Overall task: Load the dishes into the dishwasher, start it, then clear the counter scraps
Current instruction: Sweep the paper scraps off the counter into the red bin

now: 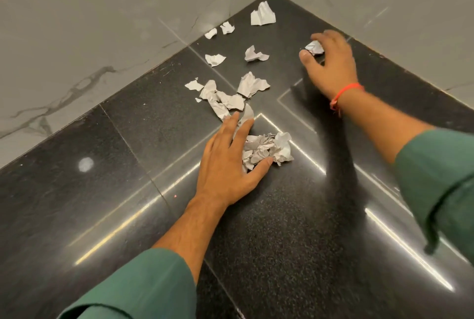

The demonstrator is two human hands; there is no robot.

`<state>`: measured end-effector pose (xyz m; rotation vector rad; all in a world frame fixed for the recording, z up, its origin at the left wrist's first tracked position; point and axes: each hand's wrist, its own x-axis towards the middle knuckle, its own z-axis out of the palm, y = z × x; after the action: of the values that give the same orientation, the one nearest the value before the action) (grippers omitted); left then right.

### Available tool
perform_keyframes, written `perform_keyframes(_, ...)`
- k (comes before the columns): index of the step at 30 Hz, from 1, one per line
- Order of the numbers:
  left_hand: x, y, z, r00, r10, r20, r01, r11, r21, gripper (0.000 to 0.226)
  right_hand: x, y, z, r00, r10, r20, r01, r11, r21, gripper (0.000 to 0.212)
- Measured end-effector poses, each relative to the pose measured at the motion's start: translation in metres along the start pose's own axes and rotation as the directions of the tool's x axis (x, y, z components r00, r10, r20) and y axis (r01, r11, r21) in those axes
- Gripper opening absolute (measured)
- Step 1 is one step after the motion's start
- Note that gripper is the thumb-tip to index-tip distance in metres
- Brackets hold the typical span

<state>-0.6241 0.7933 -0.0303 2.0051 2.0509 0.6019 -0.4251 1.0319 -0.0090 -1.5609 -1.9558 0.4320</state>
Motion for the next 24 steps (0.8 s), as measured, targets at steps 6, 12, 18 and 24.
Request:
perform_keyframes(6,0.000,-0.002,-0.001,1.000,0.004,-0.004,-0.004,1.000,0.004,0.079,0.007,0.010,0.016,0.984,-0.029,0.174,0.057,0.986,-0.159,0.058)
perform_keyframes(12,0.000,-0.003,0.001,1.000,0.004,-0.007,-0.004,1.000,0.012,0.079,-0.088,-0.039,0.025,0.980,-0.199,0.001,0.191,0.943,0.274,0.032)
perform_keyframes(18,0.002,-0.003,0.000,0.999,0.033,-0.039,-0.037,0.995,-0.088,0.071,-0.157,-0.081,0.035,0.983,-0.157,0.095,0.096,0.883,0.460,0.044)
perform_keyframes(24,0.012,-0.011,0.005,0.989,0.132,-0.064,-0.142,0.971,-0.190,0.057,-0.159,-0.090,0.037,0.937,-0.236,0.257,0.165,0.948,0.271,0.066)
